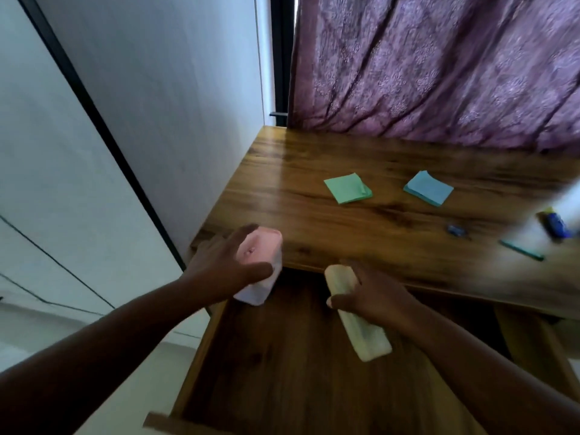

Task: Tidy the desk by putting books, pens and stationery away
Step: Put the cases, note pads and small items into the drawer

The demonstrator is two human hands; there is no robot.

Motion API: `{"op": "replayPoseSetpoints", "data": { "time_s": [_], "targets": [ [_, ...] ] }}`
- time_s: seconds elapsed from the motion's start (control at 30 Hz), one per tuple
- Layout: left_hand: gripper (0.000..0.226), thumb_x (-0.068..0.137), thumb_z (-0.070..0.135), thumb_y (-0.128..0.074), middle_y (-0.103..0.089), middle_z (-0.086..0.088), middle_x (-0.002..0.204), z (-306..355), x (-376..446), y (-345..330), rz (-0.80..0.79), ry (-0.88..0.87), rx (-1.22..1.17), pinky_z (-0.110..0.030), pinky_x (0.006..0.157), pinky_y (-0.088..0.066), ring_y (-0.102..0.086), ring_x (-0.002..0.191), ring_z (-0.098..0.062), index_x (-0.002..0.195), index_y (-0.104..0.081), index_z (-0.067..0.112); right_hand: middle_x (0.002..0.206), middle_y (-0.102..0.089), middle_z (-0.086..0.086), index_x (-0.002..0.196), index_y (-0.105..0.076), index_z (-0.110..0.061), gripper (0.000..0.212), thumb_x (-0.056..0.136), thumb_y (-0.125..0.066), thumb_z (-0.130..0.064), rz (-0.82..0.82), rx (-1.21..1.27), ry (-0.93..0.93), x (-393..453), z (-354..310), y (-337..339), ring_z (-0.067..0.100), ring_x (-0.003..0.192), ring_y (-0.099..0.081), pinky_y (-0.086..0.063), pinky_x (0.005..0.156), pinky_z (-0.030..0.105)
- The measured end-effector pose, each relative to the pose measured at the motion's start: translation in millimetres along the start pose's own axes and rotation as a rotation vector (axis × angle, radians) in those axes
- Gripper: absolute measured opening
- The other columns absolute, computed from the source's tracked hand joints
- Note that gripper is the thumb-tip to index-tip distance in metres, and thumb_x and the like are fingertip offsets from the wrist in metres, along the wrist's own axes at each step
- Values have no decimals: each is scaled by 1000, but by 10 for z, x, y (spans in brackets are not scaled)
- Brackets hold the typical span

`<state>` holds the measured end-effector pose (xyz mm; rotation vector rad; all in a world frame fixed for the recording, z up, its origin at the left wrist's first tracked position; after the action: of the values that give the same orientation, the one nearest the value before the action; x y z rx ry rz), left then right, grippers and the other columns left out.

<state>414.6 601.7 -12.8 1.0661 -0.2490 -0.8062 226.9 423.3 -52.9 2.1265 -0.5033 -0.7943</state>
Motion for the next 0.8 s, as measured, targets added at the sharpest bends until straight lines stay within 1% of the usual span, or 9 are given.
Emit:
{"op": "replayPoseSetpoints", "data": {
  "time_s": [0.1,0.17,0.27,0.33,0.43,0.57,0.6,0.7,0.8],
  "targets": [
    [96,61,72,-64,-40,-6,139,-122,-572,-307,-163,39,35,-35,81,-48,-46,115,-25,141,-14,54,128,-53,2,135,-29,-28,94,60,-78,-57,-88,115,-64,-237,-53,-445,18,96,-58,-54,70,31],
    [98,63,73,-64,-36,-8,140,-215,-750,-563,-229,70,130,-38,89,-47,-43,120,-29,142,-9,54,124,-53,1,132,-28,-26,93,59,-79,-55,-86,144,-88,-323,-79,-734,19,96,-59,-56,68,33],
    [101,62,75,-64,-30,-12,142,-353,-861,-905,-267,109,225,-44,99,-42,-38,127,-36,142,-8,50,132,-50,1,137,-26,-27,97,60,-81,-47,-48,225,-68,-277,-80,-1173,20,110,-56,-53,77,34],
    [103,62,73,-64,-24,-14,145,-443,-893,-1104,-286,142,226,-47,102,-41,-35,130,-40,143,-6,48,134,-48,1,137,-28,-30,94,61,-81,-44,-43,266,-7,-221,-115,-1417,23,110,-56,-54,81,38],
    [102,67,70,-62,-19,-14,147,-511,-924,-1279,-307,173,234,-50,104,-40,-30,132,-43,145,-1,45,134,-47,5,132,-35,-26,74,71,-74,-40,-9,144,20,-134,-111,-1628,25,113,-52,-52,86,39],
    [101,72,66,-63,-22,-16,147,-522,-951,-1260,-293,189,230,-49,103,-42,-34,132,-41,148,-1,40,141,-39,11,137,-33,-24,69,77,-65,-35,124,70,9,22,-97,-1650,29,123,-44,-45,98,41],
    [102,72,66,-63,-25,-16,148,-519,-958,-1241,-292,189,241,-48,102,-44,-37,131,-39,148,-1,38,141,-37,12,138,-32,-26,70,77,-65,-35,149,63,-4,50,-78,-1649,31,124,-42,-44,99,42],
    [101,74,67,-60,-34,-13,147,-480,-975,-1147,-271,151,348,-43,95,-47,-47,126,-33,149,-1,35,132,-39,11,133,-35,-29,64,79,-64,-45,55,69,-37,8,-113,-1730,32,117,-44,-44,91,38],
    [101,74,69,-59,-30,-12,148,-434,-976,-1072,-250,97,448,-41,92,-49,-47,125,-32,150,-4,31,134,-40,13,139,-31,-31,64,84,-53,-56,24,105,-39,7,-136,-1811,31,116,-46,-43,89,35]
  ]
}}
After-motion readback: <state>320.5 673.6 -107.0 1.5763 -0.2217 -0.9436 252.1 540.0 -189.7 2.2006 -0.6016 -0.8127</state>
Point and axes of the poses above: each hand's wrist, its own x-axis towards the middle knuckle, its own y-axis out of the back of the hand, z = x × y, the point moved 8 cm from there along x, towards the middle knuckle
